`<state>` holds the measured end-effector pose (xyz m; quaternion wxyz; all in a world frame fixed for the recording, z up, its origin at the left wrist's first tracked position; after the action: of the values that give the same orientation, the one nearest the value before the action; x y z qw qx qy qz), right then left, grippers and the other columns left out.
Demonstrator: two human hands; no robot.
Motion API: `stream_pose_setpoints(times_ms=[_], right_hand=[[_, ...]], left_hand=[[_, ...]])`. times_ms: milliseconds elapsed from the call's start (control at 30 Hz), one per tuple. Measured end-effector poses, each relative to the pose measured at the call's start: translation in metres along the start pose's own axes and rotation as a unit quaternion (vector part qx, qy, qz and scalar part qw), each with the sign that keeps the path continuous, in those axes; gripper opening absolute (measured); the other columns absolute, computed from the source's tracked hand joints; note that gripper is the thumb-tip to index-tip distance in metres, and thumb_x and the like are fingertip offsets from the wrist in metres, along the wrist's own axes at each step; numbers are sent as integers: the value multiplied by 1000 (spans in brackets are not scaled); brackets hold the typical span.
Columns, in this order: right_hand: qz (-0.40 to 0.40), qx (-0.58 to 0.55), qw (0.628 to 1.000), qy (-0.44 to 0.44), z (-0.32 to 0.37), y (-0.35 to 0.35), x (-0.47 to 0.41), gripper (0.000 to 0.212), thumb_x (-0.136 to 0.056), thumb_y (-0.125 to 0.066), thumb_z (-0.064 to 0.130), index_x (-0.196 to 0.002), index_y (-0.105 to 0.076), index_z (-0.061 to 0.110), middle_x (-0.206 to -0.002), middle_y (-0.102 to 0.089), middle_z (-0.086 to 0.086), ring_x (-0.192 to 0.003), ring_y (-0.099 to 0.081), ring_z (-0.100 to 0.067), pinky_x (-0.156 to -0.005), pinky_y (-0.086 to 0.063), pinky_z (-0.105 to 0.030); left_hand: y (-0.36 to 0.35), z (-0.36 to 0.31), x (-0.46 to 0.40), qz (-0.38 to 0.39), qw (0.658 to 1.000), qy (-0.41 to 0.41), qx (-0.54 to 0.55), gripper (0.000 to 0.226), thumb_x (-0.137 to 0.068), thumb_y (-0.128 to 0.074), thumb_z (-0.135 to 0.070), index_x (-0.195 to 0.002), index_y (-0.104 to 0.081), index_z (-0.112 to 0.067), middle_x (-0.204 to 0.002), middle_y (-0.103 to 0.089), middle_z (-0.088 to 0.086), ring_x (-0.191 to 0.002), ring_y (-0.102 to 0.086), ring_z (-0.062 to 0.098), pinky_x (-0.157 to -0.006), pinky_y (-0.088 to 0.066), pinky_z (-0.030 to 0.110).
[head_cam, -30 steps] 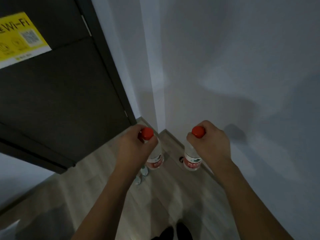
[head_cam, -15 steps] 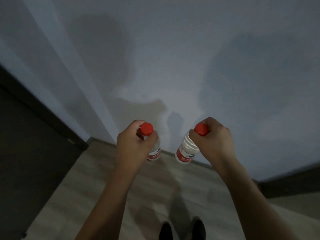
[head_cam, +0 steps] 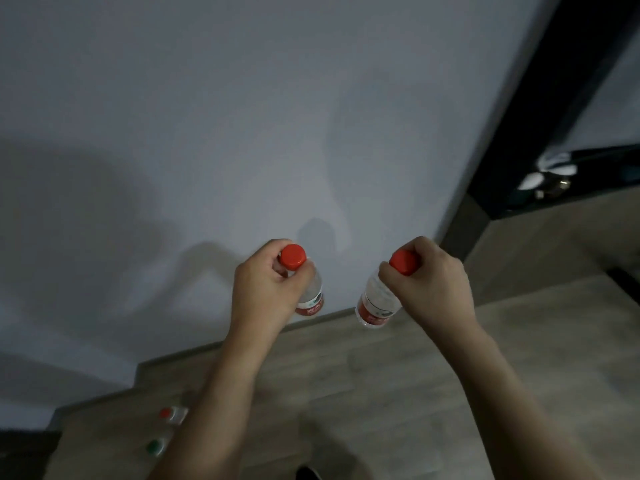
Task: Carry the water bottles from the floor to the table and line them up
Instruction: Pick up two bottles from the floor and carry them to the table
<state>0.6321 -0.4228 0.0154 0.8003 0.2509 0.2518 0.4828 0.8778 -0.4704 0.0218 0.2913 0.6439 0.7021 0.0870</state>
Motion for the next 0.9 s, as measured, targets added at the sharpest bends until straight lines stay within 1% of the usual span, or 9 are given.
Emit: stream_pose_setpoints(times_ms=[100, 167, 267, 367, 433, 533, 633, 800, 900], right_hand=[[-43, 5, 998, -34, -51, 65, 0, 18, -70, -66, 40, -74, -53, 29, -65, -58, 12, -63, -57, -6, -58, -53, -33], [-64, 13, 996, -63, -85, 104, 2, 19, -69, -65, 41, -72, -52, 27, -64, -57, 10, -63, -58, -11, -60, -53, -36], [-94, 19, 990, -101, -134, 162, 8, 20, -68, -64, 40, -73, -52, 25, -65, -57, 7, -65, -60, -16, -61, -56, -43], [-133, 29, 981, -136, -182, 218, 19, 21, -69, -63, 40, -73, -52, 23, -65, -57, 6, -65, -60, -18, -60, -55, -44], [-163, 32, 974, -156, -210, 255, 28, 22, -68, -63, 40, -71, -50, 23, -63, -56, 5, -63, -59, -18, -59, -55, -43], [-202, 43, 961, -183, -248, 302, 41, 23, -69, -63, 42, -72, -52, 22, -64, -57, 7, -61, -58, -14, -59, -55, -42], [-247, 53, 945, -209, -278, 341, 55, 25, -69, -64, 40, -71, -51, 19, -61, -56, 5, -59, -57, -14, -59, -54, -42], [-316, 55, 912, -256, -326, 405, 80, 23, -68, -66, 41, -73, -52, 24, -64, -55, 8, -63, -57, -13, -62, -54, -42], [-342, 59, 898, -271, -349, 439, 88, 24, -68, -65, 41, -73, -52, 23, -64, -55, 6, -63, -56, -16, -61, -54, -43]], left_hand=[[-66, -45, 2, 42, 999, -26, 8, 10, -72, -70, -32, -78, -64, -26, -56, -50, -8, -51, -43, 5, -50, -37, 19], [-109, -74, 7, 67, 997, -40, 18, 10, -73, -71, -31, -77, -64, -25, -58, -52, -4, -52, -44, 5, -51, -38, 22], [-174, -119, 18, 106, 992, -66, 30, 8, -75, -73, -28, -77, -65, -26, -60, -57, -8, -54, -49, 5, -51, -39, 17], [-240, -164, 34, 152, 983, -90, 40, 9, -77, -75, -27, -80, -67, -26, -66, -63, -4, -62, -57, 15, -57, -47, 27], [-280, -196, 45, 174, 977, -112, 55, 10, -76, -73, -30, -80, -66, -25, -68, -63, -2, -65, -59, 18, -60, -49, 34], [-333, -242, 64, 204, 963, -157, 75, 11, -76, -73, -32, -78, -65, -25, -67, -62, -7, -62, -57, 10, -56, -47, 25], [-379, -282, 82, 255, 945, -184, 96, 11, -77, -74, -32, -78, -65, -25, -65, -61, -10, -61, -57, 4, -54, -44, 16], [-455, -343, 113, 335, 910, -198, 142, 11, -77, -76, -28, -78, -65, -24, -68, -64, -5, -66, -61, 12, -62, -51, 27], [-492, -373, 130, 365, 893, -211, 160, 11, -76, -75, -30, -79, -66, -25, -67, -63, -7, -64, -58, 6, -61, -50, 24]])
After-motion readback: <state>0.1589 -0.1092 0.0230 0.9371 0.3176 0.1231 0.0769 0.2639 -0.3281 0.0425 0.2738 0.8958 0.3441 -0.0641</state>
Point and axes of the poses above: each hand's wrist, its own x-axis away from the middle knuckle, its own y-axis out of the back of the hand, z = x × y, the point moved 8 cm from there along -x, towards the middle knuckle
